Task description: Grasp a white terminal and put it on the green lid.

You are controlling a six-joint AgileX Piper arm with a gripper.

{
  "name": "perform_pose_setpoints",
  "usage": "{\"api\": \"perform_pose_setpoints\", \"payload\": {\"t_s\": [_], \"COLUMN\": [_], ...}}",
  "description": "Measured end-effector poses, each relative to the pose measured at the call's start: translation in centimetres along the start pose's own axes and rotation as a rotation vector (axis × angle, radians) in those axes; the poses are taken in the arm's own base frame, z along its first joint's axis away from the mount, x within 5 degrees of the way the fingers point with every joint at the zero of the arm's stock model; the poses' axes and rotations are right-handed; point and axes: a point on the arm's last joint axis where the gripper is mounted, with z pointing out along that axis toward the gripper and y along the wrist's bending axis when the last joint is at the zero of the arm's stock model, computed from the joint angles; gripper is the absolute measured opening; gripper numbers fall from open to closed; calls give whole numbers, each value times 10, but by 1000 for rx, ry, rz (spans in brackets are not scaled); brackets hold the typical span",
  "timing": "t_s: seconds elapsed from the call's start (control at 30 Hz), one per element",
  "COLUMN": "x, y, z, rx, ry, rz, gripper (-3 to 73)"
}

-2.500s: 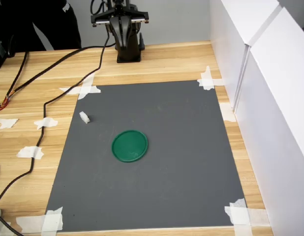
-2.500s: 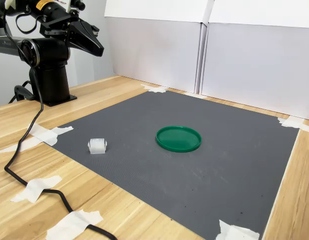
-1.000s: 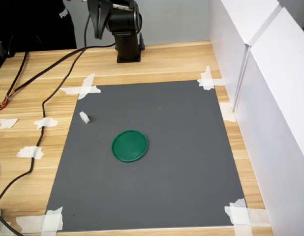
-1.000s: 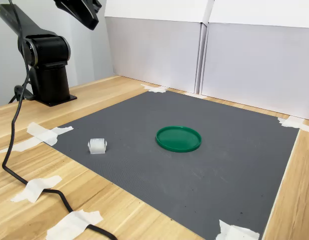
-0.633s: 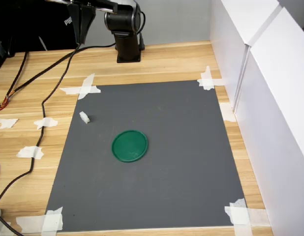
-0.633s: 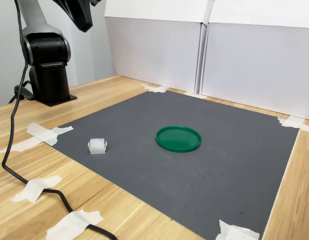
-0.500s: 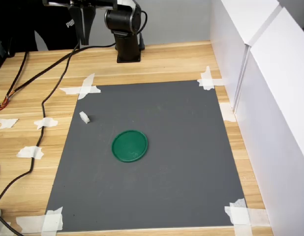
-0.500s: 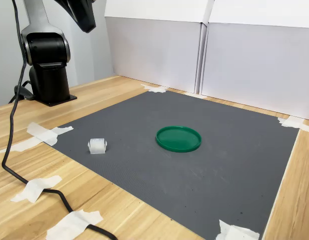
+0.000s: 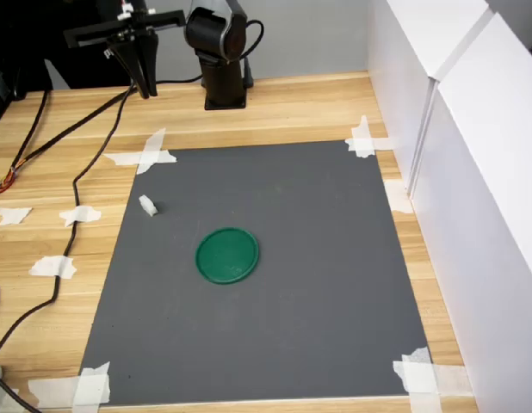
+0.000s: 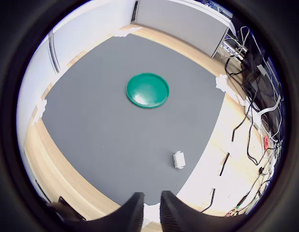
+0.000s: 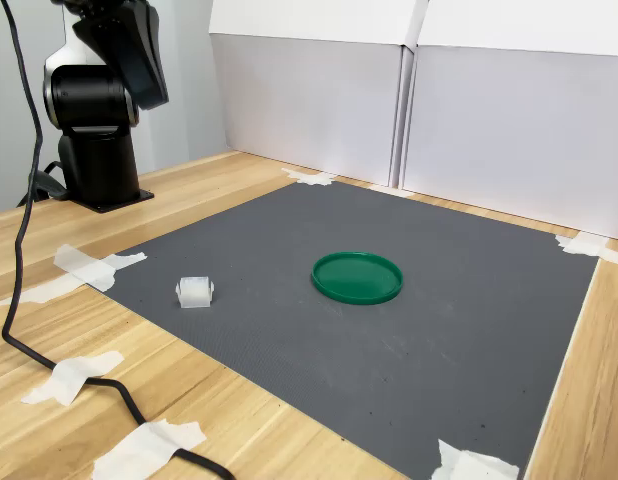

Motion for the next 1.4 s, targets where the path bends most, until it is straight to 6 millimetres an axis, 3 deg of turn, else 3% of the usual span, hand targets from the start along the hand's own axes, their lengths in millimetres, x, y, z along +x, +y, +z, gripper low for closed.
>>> {"api": "perform_pose_setpoints", "payload": {"t_s": [0.2,0.37,0.57,1.13,1.4], "x": [-10,-35,-51,-53,-53], "y": [-26,-36,-37,-52,-57], "z": [5,18,33,81,87], "rx": [17,0,-33,-106,-69], "ry": [22,110,128,144,145], "rz": [-45,-111,-48,-139,-175], "gripper": [530,684,713,703,701]}}
